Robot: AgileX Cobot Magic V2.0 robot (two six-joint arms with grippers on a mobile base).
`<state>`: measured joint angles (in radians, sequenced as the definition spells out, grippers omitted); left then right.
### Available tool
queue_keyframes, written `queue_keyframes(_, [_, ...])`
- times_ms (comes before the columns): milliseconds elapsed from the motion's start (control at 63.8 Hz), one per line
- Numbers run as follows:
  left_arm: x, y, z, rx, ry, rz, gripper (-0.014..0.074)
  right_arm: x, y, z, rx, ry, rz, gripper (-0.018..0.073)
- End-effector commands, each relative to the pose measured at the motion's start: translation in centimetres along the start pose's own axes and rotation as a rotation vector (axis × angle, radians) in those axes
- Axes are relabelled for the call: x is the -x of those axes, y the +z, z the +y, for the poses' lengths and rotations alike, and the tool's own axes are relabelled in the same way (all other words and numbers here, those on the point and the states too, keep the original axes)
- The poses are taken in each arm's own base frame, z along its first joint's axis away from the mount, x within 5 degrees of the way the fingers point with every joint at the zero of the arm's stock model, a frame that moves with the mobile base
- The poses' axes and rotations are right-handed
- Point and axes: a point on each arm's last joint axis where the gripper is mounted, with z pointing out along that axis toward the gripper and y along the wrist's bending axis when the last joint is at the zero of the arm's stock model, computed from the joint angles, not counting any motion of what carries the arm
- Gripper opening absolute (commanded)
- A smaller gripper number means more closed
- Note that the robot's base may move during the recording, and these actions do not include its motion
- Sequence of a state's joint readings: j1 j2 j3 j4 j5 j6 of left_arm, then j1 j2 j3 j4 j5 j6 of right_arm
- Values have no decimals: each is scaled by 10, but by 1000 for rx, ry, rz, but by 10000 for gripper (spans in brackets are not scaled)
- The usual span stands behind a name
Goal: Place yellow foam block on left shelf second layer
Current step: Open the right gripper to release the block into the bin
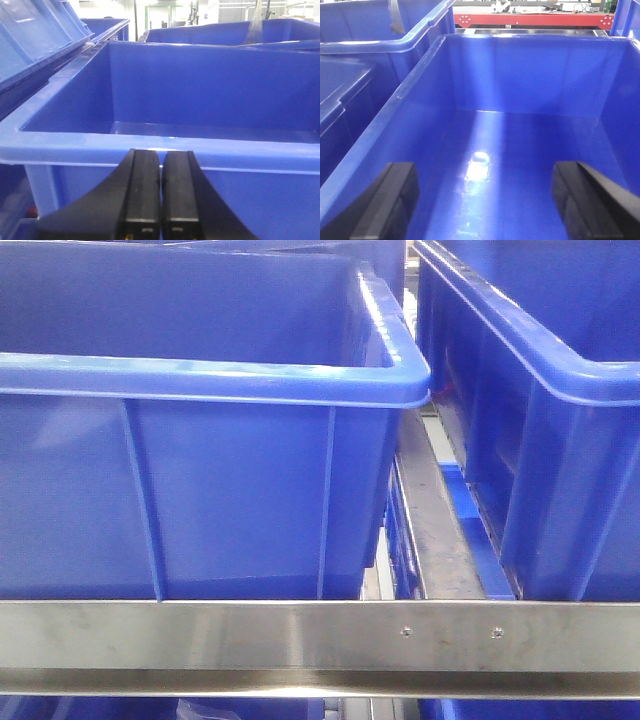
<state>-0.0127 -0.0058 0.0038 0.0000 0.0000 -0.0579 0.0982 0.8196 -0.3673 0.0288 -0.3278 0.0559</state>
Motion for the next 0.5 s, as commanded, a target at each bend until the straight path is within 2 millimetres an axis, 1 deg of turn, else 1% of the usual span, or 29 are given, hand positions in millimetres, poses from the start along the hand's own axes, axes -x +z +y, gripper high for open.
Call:
queue_keyframes(0, [0, -1, 0, -5, -9, -75, 124, 27, -4, 1, 2, 17, -171, 602])
queue_keyframes(94, [0, -1, 0, -5, -9, -75, 124, 31, -9, -1, -10, 56, -195, 501])
queue_keyframes(204, [0, -1, 0, -5, -9, -75, 124, 34, -15, -1, -13, 73, -211, 270])
queue_keyframes(251, [0, -1, 0, -5, -9, -75, 124, 35, -17, -1, -11, 74, -214, 139])
queue_keyframes(298, [0, -1, 0, -5, -9, -75, 124, 36, -20, -1, -10, 74, -216, 37])
queue_keyframes(345, [0, -1, 0, -5, -9, -75, 124, 37, -23, 0, -8, 74, -210, 59])
queue_keyframes(486, [0, -1, 0, -5, -9, -75, 124, 33, -34, 0, -8, 12, -144, 55])
